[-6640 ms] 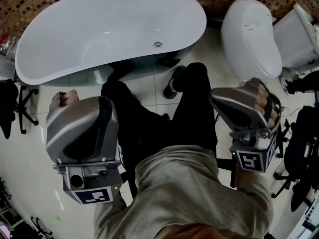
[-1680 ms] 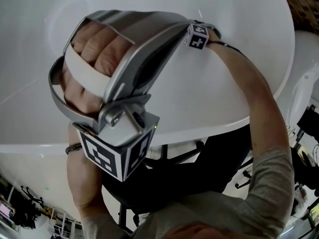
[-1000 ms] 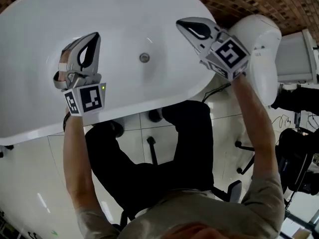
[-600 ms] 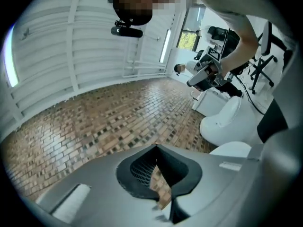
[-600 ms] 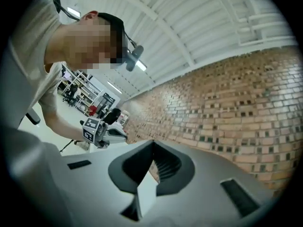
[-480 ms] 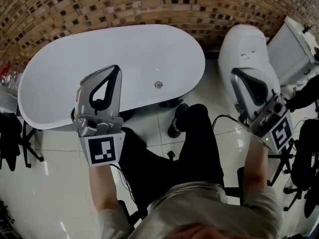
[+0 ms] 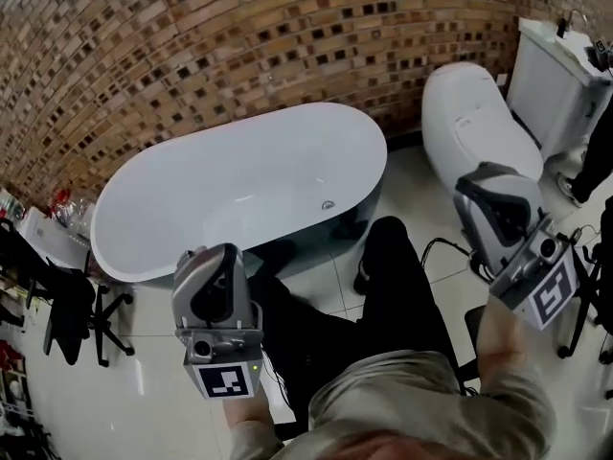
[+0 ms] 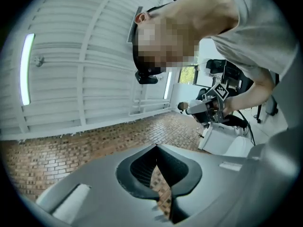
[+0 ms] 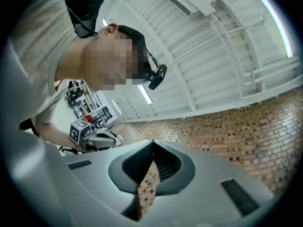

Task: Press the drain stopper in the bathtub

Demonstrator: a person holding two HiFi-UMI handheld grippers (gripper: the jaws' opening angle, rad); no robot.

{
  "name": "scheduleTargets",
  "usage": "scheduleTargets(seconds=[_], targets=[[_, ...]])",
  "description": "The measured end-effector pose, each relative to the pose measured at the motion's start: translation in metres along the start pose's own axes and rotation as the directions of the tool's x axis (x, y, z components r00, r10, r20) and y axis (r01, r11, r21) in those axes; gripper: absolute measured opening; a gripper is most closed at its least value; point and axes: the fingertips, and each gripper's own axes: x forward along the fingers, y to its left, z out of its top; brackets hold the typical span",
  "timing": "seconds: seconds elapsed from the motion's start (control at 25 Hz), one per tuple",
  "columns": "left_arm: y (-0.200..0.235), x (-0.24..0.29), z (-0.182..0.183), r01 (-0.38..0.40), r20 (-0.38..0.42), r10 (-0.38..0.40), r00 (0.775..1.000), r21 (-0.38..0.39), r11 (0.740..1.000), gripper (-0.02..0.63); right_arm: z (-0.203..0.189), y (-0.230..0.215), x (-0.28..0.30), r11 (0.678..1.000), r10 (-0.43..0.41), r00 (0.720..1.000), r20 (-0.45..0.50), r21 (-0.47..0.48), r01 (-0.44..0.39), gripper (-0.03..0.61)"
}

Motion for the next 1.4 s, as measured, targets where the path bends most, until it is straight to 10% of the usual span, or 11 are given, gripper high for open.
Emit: scheduleTargets(seconds=[0.36,1.4], targets=[[0.002,-0.018,0.065,-0.033,0.111,0.036,0.993,-0.025,0.999,0.009,0.089,0.008,-0.027,0.994,-0.033,0.985,0.168,-0.094,0.049,0.000],[-0.001,-0.029,0.077,-0.008,0.104,0.006,0.995,0.018,1.000,0.009,0.111,0.021,-0.046,0.977,0.006,0.969,0.245,-0.206,0.046,0.000]])
